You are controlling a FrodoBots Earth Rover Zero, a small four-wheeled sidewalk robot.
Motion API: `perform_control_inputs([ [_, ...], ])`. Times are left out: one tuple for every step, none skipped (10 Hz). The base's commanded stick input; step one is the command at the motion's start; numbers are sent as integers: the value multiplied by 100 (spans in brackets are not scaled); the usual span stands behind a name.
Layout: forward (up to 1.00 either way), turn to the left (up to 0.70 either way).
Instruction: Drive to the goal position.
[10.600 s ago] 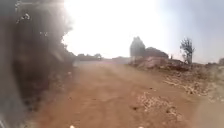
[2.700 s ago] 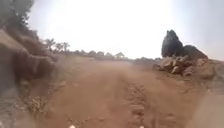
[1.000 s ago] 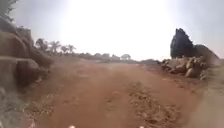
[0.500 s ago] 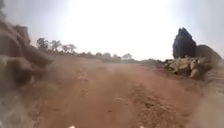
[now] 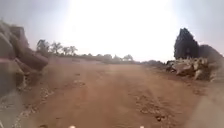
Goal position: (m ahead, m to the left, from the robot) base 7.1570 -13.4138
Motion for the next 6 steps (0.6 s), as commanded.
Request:
perform_control_inputs([
  [70,5],
  [70,0],
  [70,0],
  [70,0],
  [70,0],
  [70,0],
])
